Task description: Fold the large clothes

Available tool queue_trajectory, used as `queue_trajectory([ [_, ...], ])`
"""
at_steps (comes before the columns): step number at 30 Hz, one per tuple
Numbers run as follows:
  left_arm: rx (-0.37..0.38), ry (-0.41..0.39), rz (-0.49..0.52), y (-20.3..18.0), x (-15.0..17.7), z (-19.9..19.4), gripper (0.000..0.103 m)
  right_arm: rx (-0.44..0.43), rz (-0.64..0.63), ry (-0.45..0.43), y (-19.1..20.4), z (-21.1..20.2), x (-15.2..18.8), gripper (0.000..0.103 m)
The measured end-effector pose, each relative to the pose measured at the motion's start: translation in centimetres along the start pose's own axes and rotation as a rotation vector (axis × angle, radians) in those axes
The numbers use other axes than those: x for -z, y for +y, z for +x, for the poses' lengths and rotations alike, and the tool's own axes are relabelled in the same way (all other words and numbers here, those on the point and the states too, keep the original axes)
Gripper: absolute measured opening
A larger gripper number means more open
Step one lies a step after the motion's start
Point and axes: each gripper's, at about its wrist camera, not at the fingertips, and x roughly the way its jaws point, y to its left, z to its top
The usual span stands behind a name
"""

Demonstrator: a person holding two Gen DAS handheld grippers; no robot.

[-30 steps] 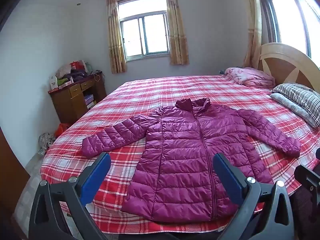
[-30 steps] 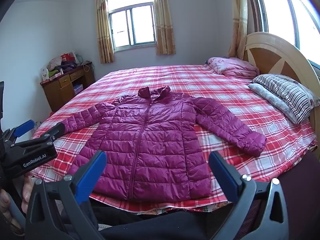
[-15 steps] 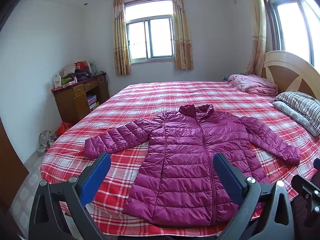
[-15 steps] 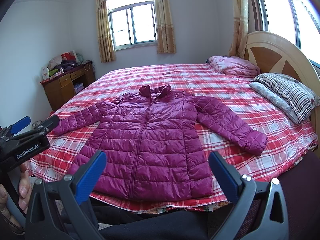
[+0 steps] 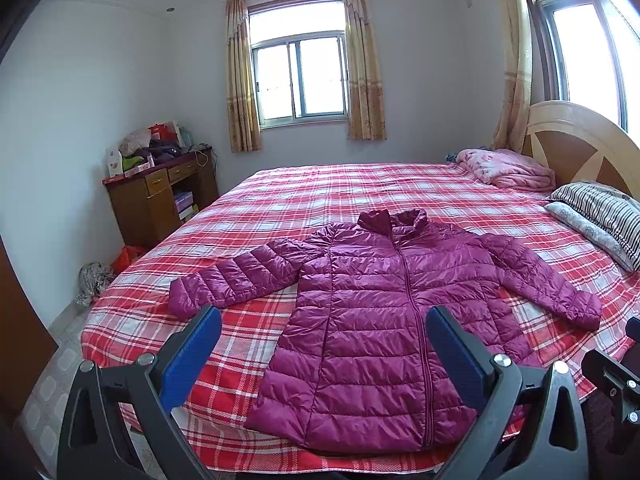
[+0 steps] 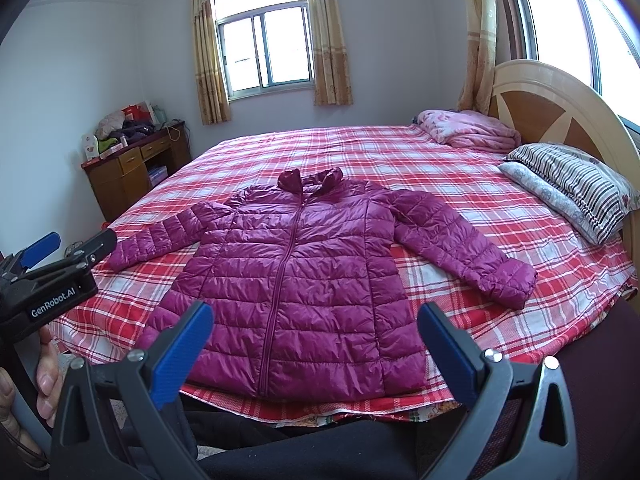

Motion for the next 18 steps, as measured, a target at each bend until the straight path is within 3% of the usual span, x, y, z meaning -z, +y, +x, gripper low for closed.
queue_trajectory([
  [18, -0.001, -0.006, -0.006, 0.28, 0.12, 0.05, 0.102, -0.005, 0.002, 0.007, 0.05, 0.18, 0.26, 0.103],
])
